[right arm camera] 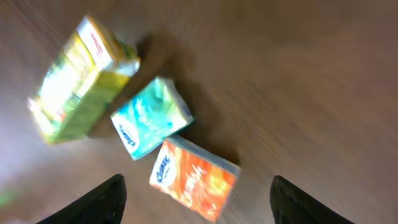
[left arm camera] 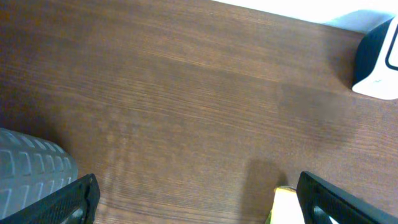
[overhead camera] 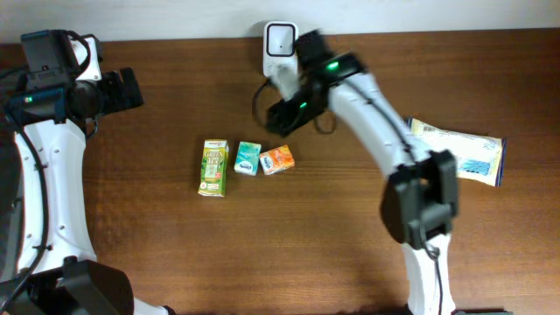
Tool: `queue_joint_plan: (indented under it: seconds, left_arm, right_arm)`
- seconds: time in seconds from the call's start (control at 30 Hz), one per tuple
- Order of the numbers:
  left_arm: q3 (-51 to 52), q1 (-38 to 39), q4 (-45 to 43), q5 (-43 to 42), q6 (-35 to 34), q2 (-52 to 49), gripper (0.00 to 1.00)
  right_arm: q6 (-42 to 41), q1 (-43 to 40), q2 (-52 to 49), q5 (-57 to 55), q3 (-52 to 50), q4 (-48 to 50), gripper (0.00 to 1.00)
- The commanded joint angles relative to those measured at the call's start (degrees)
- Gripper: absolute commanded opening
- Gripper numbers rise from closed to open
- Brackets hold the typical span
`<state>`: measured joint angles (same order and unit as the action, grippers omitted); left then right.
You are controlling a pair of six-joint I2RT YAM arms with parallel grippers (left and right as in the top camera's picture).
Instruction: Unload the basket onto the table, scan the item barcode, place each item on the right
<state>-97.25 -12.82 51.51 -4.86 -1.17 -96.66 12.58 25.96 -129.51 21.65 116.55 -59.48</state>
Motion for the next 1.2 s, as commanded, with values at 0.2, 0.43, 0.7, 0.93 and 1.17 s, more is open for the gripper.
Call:
queue_joint_plan:
  seconds: [0.2,0.43,0.7,0.93,1.17]
  left_arm:
    - [-0.94,-0.35,-0.02,0.2,-0.37,0.04,0.99]
    - [-0.94,-0.35,-0.02,0.2,-0.37,0.04,0.99]
    - [-0.94,-0.35,-0.02,0.2,-0.37,0.04,0.99]
    - [-0.94,-0.35,-0.02,0.2,-0.37,0.04,0.99]
    - [-0.94,-0.35,-0.02,0.2,-0.37,0.04,0.99]
  right_arm:
    - [3.91,10.91,-2.99,-3.72,-2.14,-1.97,0.17]
    - [1.99,11.15,-3.04,-6.84,-10.03,5.31,0.06]
    - [-7.43,2.69,-3.04,-22.21,-10.21,14.58,0.05]
    - [-18.86,-5.38,-2.62,-12.59,-1.99,4.37,0.28]
    - [-27.98,-8.66,-2.21,0.68,5.77,-15.39,0.43]
